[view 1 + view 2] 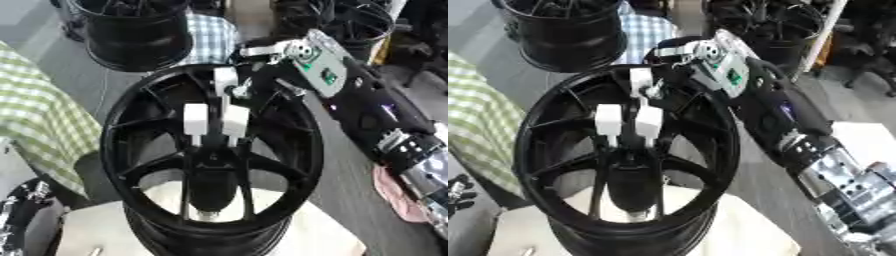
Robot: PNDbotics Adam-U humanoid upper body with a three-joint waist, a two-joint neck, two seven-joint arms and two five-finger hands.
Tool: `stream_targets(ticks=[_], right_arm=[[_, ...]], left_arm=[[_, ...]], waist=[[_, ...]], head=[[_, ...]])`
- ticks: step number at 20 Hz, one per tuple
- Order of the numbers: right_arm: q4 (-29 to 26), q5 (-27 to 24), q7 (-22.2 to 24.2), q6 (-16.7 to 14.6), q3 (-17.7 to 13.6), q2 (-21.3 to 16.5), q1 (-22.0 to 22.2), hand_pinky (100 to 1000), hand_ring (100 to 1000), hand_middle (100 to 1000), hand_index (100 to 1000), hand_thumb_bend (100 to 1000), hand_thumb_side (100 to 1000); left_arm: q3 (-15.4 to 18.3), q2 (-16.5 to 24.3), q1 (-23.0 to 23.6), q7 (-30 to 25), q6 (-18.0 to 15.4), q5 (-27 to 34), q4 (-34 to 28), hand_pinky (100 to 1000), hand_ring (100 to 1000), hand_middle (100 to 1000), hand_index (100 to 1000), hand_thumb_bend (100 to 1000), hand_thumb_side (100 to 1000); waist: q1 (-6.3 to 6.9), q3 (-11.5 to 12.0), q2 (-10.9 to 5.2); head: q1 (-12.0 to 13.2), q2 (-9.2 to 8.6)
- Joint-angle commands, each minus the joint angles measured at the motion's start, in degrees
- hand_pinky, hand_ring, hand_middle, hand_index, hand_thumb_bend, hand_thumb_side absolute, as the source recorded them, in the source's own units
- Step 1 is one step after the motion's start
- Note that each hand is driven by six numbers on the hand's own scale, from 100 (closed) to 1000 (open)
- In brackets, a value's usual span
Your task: Pull the pin out of the wheel hub.
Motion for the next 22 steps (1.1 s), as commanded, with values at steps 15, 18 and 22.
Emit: stream_targets(ticks=[15,18,22], right_arm=[[-18.55,-9.47,-33.09,9.57,-22.93,-22.65,29.55,775,642,460,637,234,460],[-17.76,-7.62,-39.92,11.66,-27.52,-20.43,38.77,807,731,657,842,254,492],[-16.04,-7.85,-50.99,12.91,-30.52,-16.09,45.58,865,832,839,927,277,577]], left_arm=[[0.95,1.26,-0.70,0.90,-0.04,0.33,-1.05,734,691,680,784,215,608],[1.14,1.22,-0.81,1.12,-0.09,0.46,-1.00,734,691,680,784,214,608],[1.14,1.15,-1.05,1.29,-0.22,0.70,-0.83,733,691,680,784,214,607]], waist=[[0.13,-1.14,0.08],[0.34,-1.48,0.42],[0.58,-1.73,0.64]], head=[[1.56,-0.12],[1.73,-0.38],[1.87,-0.49]])
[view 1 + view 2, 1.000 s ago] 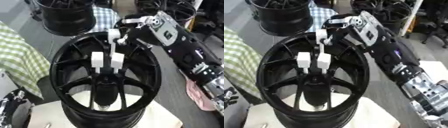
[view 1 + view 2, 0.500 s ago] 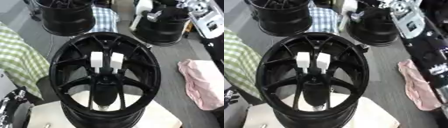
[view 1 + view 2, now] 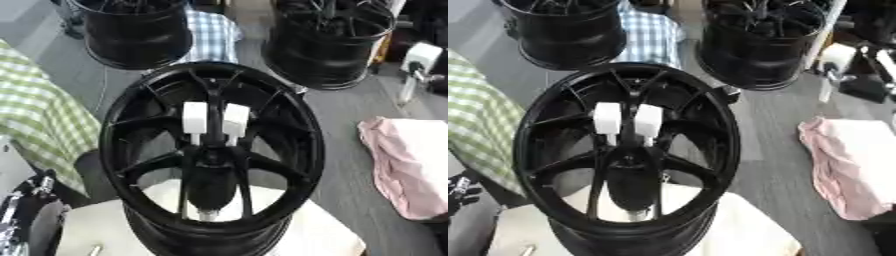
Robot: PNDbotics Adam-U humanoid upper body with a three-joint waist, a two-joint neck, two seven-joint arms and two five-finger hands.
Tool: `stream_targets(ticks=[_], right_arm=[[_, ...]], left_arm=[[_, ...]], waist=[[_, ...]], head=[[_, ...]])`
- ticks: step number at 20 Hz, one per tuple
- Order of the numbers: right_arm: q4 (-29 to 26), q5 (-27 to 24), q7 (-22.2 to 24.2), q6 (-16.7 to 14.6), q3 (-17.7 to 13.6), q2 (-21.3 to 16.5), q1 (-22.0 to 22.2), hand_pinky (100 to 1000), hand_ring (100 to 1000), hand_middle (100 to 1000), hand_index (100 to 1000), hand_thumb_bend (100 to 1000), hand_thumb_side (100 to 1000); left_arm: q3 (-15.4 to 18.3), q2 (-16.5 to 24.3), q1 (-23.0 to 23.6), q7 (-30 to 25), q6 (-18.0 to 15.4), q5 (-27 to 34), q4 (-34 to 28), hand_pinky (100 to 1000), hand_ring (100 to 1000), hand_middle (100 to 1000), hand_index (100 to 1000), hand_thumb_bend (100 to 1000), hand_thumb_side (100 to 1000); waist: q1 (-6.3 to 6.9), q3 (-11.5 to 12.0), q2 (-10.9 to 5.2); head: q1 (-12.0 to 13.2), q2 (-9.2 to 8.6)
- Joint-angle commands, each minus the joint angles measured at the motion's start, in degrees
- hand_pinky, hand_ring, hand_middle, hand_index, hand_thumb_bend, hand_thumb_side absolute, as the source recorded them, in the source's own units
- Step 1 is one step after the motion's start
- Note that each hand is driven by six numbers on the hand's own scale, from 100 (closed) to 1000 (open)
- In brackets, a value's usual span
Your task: Pull the pin out of the wheel hub.
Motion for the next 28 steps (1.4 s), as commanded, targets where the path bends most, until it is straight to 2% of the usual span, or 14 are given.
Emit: stream_targets(ticks=[1,4,11,17,23,28], right_arm=[[0.11,0.34,-7.78,0.45,-2.00,1.70,0.98,865,831,842,927,272,584],[-0.56,0.10,-13.44,-0.44,-1.26,5.07,0.98,849,804,819,914,231,576],[-0.12,-1.99,-20.30,-4.46,3.74,15.09,0.46,785,696,694,847,112,531],[0.98,-4.96,-21.20,-9.00,9.48,21.47,3.57,765,656,655,819,100,521],[2.80,-8.33,-24.36,-12.93,11.25,24.04,5.68,755,630,626,797,100,516],[3.90,-7.42,-22.78,-13.16,12.46,23.92,5.31,755,629,625,801,100,521]], left_arm=[[0.38,1.11,-0.93,0.27,-0.16,0.15,-0.82,733,691,680,784,214,607],[0.27,0.94,-1.12,0.16,-0.16,0.08,-0.85,733,691,680,784,214,608],[-0.05,0.56,-1.51,-0.24,-0.08,0.10,-0.96,733,692,681,784,215,608],[-0.11,0.43,-1.74,-0.32,-0.23,0.21,-0.94,734,693,681,784,216,608],[-0.14,0.39,-1.87,-0.28,-0.64,0.56,-0.67,734,693,681,784,218,606],[0.01,0.55,-1.74,-0.16,-0.88,0.67,-0.49,734,694,682,784,219,608]], waist=[[0.09,-0.03,-0.18],[0.20,0.18,-0.20],[0.56,0.63,-0.02],[0.98,0.64,0.53],[1.65,0.38,1.14],[1.72,0.14,1.15]], head=[[0.05,-0.44],[-0.28,-0.51],[-0.40,-0.59],[-0.86,-0.90],[-1.00,-1.44],[-1.14,-1.40]])
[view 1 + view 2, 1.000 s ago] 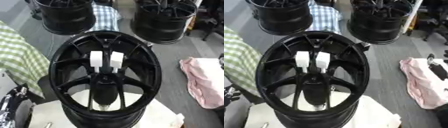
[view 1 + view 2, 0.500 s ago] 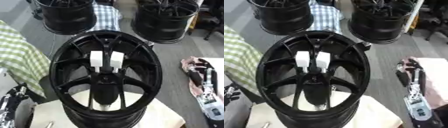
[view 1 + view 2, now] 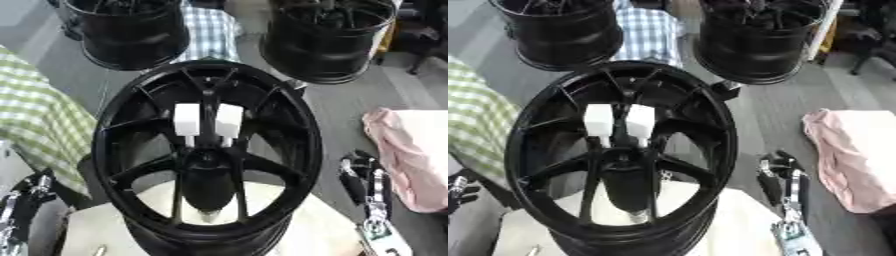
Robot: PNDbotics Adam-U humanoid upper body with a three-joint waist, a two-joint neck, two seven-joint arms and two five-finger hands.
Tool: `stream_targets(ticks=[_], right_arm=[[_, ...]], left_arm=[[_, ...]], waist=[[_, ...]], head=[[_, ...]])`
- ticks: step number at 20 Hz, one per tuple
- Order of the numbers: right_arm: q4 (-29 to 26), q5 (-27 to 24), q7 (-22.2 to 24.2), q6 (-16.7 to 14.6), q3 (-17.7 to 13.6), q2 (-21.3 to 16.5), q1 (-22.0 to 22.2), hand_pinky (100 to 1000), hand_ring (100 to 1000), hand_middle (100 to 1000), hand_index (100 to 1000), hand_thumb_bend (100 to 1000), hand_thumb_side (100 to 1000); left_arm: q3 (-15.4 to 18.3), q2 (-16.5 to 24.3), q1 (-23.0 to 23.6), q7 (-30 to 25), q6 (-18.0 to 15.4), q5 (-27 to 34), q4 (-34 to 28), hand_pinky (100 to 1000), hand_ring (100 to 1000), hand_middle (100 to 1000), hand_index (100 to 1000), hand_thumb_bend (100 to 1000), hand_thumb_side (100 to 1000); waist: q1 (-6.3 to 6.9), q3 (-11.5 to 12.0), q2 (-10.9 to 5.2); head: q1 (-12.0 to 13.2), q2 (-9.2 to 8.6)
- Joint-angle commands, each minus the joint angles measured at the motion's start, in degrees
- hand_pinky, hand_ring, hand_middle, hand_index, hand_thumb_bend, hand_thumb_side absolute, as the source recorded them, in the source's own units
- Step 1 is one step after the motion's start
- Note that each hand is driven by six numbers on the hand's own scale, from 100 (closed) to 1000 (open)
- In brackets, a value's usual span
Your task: Pull the pin out of the wheel hub.
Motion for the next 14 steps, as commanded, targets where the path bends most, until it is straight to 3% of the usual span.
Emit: stream_targets(ticks=[1,14], right_arm=[[0.06,0.31,1.22,-0.12,0.54,-0.47,-0.98,755,629,625,801,100,521],[1.41,-0.86,1.89,-0.49,0.59,-0.23,-1.15,755,623,621,802,100,531]], left_arm=[[0.06,0.86,-0.46,0.04,-0.31,0.21,-0.54,735,694,682,784,220,608],[0.10,0.79,-0.55,-0.10,-0.18,0.23,-0.51,735,695,683,784,219,610]], waist=[[0.16,-0.19,-0.36],[0.19,-0.23,-0.59]], head=[[-0.11,-0.37],[-0.34,-0.49]])
